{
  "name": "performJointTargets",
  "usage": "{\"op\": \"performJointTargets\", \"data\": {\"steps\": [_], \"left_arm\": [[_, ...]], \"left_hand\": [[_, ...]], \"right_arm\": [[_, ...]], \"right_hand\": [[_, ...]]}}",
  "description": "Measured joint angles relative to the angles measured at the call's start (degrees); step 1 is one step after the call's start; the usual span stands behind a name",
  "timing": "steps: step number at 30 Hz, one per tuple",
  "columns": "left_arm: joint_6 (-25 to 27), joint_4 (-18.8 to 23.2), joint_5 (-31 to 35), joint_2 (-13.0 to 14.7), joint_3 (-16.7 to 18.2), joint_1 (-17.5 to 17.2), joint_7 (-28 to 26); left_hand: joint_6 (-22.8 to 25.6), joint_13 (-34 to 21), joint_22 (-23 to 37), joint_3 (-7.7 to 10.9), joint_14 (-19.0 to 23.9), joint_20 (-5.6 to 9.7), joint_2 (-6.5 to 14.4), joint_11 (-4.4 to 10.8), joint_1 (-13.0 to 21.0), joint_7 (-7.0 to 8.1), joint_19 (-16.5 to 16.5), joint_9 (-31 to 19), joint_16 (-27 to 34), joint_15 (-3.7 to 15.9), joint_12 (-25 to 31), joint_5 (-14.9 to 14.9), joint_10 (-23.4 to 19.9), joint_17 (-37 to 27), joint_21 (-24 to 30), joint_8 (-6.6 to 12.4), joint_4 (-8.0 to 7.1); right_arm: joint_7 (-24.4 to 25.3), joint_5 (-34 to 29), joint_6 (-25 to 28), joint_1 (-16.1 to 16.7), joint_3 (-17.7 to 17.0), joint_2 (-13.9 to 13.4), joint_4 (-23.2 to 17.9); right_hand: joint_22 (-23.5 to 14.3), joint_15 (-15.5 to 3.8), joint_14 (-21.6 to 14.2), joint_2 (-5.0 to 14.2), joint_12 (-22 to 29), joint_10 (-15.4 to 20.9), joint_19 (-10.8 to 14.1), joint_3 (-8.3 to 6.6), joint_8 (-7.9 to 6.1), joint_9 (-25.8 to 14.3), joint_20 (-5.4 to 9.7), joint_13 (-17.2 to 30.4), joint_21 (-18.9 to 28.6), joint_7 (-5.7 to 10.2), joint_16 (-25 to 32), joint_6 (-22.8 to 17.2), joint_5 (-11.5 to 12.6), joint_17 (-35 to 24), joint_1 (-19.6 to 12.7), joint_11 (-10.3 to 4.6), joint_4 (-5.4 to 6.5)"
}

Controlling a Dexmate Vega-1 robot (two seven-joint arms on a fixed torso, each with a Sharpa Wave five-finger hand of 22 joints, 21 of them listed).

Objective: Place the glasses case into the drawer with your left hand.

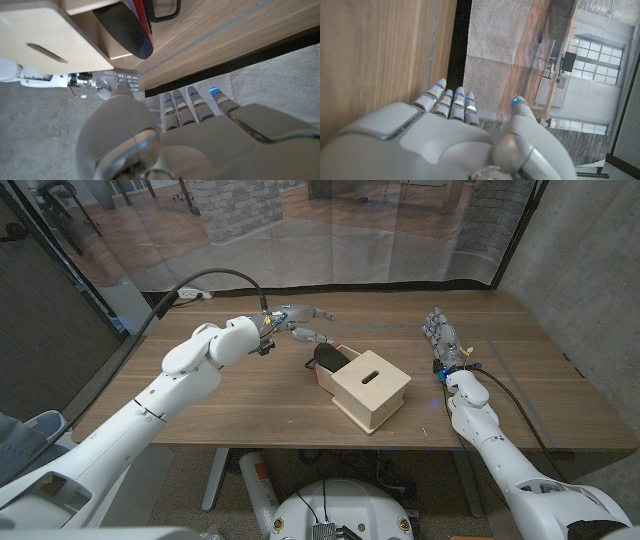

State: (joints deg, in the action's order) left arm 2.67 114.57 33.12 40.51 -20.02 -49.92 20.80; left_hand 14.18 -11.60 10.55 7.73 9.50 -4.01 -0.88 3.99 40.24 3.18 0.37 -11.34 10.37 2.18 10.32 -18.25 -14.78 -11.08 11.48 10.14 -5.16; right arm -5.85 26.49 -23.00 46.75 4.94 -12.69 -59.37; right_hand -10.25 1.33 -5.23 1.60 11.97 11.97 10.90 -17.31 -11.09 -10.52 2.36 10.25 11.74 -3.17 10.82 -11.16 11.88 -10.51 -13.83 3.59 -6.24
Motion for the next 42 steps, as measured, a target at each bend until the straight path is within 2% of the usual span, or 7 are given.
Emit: {"op": "performJointTargets", "data": {"steps": [7,8,12,13,17,24,42], "left_arm": [[-0.81,-2.55,-4.65,-1.64,4.54,-3.1,-2.89],[-2.12,-3.29,-10.15,-2.03,5.4,-3.65,-5.65],[-3.2,-5.32,-14.02,-3.05,7.46,-5.01,-7.19],[-4.29,-6.0,-17.56,-3.41,7.99,-5.39,-8.4],[-6.04,-7.4,-22.55,-4.2,9.04,-6.07,-9.71],[-9.2,-12.36,-32.02,-7.1,11.93,-7.92,-11.18],[-13.35,-18.58,-44.41,-11.19,15.14,-10.7,-13.66]], "left_hand": [[-3.03,0.0,0.0,-0.71,-0.91,0.0,0.64,-0.63,-2.06,-0.81,0.0,0.0,0.0,-0.29,0.0,0.0,1.86,0.0,0.0,0.0,-1.18],[-3.13,0.0,0.0,-0.72,-1.06,0.0,0.52,-0.71,-2.16,-0.91,0.0,0.0,0.0,-0.14,0.0,0.0,1.95,0.0,0.0,0.0,-1.19],[-3.55,0.0,-0.01,-0.71,-1.32,0.32,0.84,-0.97,-2.66,-0.71,-0.32,0.01,0.0,-0.4,0.0,0.0,2.21,0.0,0.0,0.0,-1.65],[-3.59,0.0,0.0,-0.74,-1.32,0.32,0.72,-1.14,-2.86,-0.75,-0.32,0.01,0.0,-0.4,0.0,0.0,2.38,0.0,0.0,0.0,-1.68],[-3.86,0.0,-0.01,-1.04,-1.31,0.54,0.88,-1.14,-3.41,-1.02,-0.54,0.01,0.0,-0.39,0.29,0.04,2.38,0.01,0.0,0.0,-1.98],[-4.37,0.0,-0.01,-1.5,-1.49,0.63,0.89,-1.43,-4.48,-1.53,-0.63,0.16,0.25,-0.57,0.5,0.25,2.67,0.01,0.0,0.0,-2.44],[-4.35,0.01,-0.01,-2.22,-1.77,0.63,0.98,-1.96,-6.07,-1.96,-0.63,0.15,0.24,-0.86,0.71,0.46,2.75,0.02,0.0,0.27,-3.14]], "right_arm": [[-0.04,-0.28,0.12,-0.22,0.24,0.01,0.11],[-0.05,-0.32,0.14,-0.25,0.27,0.01,0.12],[-0.11,-0.44,0.22,-0.35,0.37,0.01,0.12],[-0.12,-0.45,0.23,-0.4,0.42,0.01,0.12],[-0.16,-0.49,0.27,-0.46,0.52,-0.01,0.12],[-0.22,-0.69,0.47,-0.47,0.67,-0.18,-0.32],[-0.39,-0.94,1.22,-0.1,1.07,-0.95,-2.11]], "right_hand": [[0.0,0.0,0.0,0.0,0.0,0.0,0.0,0.0,0.0,0.0,0.0,0.0,0.0,0.0,0.0,0.0,0.0,0.0,0.0,0.0,0.0],[0.0,0.0,0.0,0.0,0.0,0.0,0.0,0.0,0.0,0.0,0.0,0.0,0.0,0.0,0.0,0.0,0.0,0.0,0.0,0.0,0.0],[0.0,-0.22,-0.22,0.0,0.0,0.0,0.0,0.0,0.0,0.0,0.0,0.0,0.0,0.0,0.0,0.0,0.0,0.0,0.0,0.0,0.0],[0.0,-0.32,-0.32,0.0,0.0,0.0,0.0,0.0,0.0,0.0,0.0,0.0,0.0,0.0,0.0,0.0,0.0,0.0,0.0,0.0,0.0],[0.0,-0.32,-0.32,0.0,0.0,0.21,0.0,0.0,0.0,0.0,0.0,0.0,0.0,0.0,0.0,0.0,0.0,0.0,0.0,-0.21,0.0],[0.0,-0.32,-0.31,0.0,0.0,0.21,0.01,0.0,0.0,0.0,-0.01,0.0,0.0,0.0,0.0,0.0,0.0,0.0,0.0,-0.2,0.0],[0.0,-0.52,-0.52,0.01,0.0,0.2,0.31,0.24,0.0,0.0,-0.31,0.0,0.0,0.31,0.0,-0.31,0.0,0.0,-0.01,-0.2,-0.24]]}}
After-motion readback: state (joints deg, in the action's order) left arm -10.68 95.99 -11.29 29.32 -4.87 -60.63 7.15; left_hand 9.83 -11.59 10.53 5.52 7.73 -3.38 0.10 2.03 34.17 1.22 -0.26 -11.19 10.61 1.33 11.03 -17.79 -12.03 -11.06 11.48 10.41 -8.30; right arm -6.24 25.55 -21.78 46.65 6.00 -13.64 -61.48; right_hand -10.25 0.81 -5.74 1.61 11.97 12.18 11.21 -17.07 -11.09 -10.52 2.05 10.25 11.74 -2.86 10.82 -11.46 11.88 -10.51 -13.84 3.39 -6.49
